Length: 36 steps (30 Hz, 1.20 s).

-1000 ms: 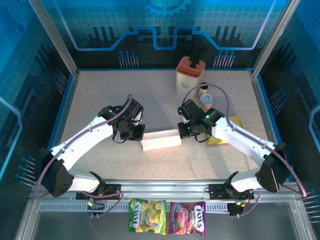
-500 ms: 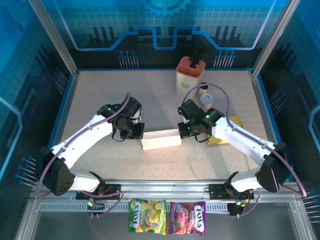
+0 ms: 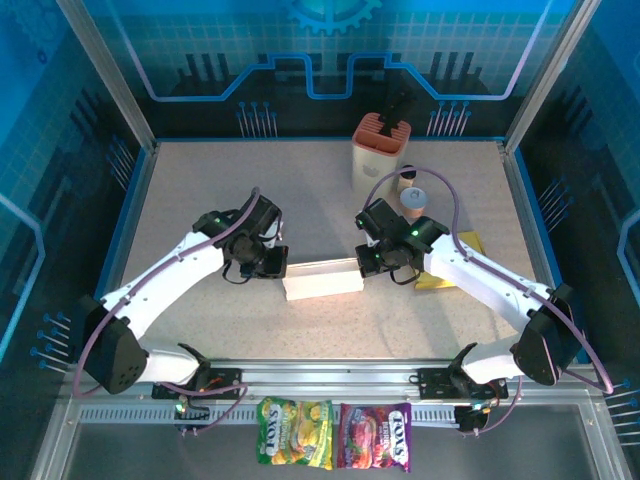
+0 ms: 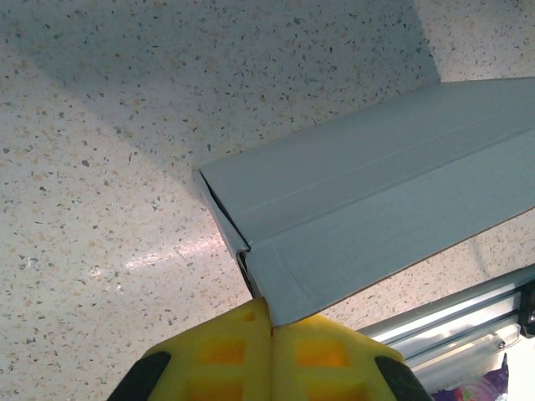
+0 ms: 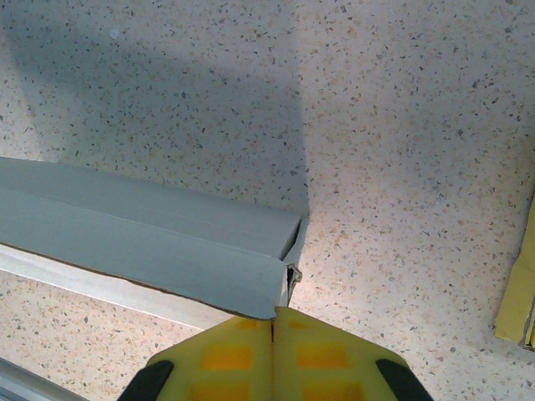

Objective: Fold the paper box

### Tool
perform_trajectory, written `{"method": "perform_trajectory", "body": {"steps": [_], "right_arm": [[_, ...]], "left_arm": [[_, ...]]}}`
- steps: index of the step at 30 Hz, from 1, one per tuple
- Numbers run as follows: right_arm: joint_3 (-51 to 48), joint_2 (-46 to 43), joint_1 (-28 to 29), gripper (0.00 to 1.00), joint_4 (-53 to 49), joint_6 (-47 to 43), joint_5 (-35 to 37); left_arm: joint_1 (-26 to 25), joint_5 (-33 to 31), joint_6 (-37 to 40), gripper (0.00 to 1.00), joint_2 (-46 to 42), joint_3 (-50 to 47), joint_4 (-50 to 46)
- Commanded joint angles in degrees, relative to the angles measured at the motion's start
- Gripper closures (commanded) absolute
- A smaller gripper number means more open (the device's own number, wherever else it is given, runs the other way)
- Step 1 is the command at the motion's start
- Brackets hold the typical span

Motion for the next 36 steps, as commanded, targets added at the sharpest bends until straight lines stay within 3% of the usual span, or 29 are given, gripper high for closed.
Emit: {"method": "perform_trajectory", "body": {"steps": [1, 20, 34, 36], "right_arm": [[0.01, 0.20, 0.45, 1.00, -0.24, -0.66, -0.37], [-3.39, -1.44, 0.80, 1.00, 2.18, -2.12, 0.05], [-5.44, -2.40, 1.22, 1.00, 1.94, -2.30, -1.13], [-5.36, -2.87, 0.88, 0.97, 1.64, -1.27, -2.41]], "left_arm": [[0.16, 0.52, 2.34, 1.00, -0.86, -2.14, -0.14], [-1.36, -1.13, 3.64, 1.00, -2.13, -7.05, 2.09], [-3.57, -5.26, 3.20, 1.00, -2.47, -7.25, 1.83], [-4.08, -6.72, 2.63, 1.00, -2.80, -7.33, 1.55]]}}
